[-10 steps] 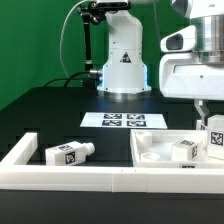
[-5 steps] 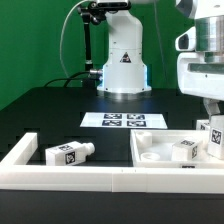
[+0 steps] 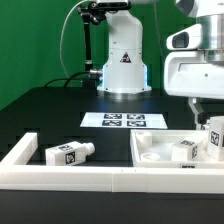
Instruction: Assemble one leg
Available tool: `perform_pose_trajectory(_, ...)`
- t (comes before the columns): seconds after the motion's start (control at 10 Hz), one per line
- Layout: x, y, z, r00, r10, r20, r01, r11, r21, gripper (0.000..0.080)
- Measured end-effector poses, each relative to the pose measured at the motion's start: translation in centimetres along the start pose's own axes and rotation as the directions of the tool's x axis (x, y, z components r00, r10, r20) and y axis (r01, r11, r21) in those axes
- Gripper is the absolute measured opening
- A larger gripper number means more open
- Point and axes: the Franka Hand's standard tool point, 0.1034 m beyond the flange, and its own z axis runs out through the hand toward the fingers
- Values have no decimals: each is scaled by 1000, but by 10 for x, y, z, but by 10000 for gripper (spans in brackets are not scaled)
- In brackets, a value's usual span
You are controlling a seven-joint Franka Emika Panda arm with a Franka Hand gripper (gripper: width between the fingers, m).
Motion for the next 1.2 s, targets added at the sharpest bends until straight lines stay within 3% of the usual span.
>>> perform_pose_trajectory(0.2, -2, -2, 0, 969, -246, 6, 246, 969, -13, 648)
perform_pose_trajectory(0.4, -2, 1, 2, 884, -467, 17, 467, 884, -36, 649)
perform_pose_trajectory(0.7, 1, 3, 2, 762, -647, 21, 648, 761, -39, 649)
perform_pose_trajectory(0.9, 4, 6, 2, 740, -672, 12, 672, 739, -40, 649)
perform_pose_trajectory(1.0, 4, 6, 2, 742, -671, 12, 671, 741, -40, 519)
perform_pose_trajectory(1.1, 4, 6, 2, 742, -671, 12, 671, 741, -40, 519)
perform_pose_trajectory(1.2, 4, 6, 2, 750, -661, 11, 661, 750, -39, 380)
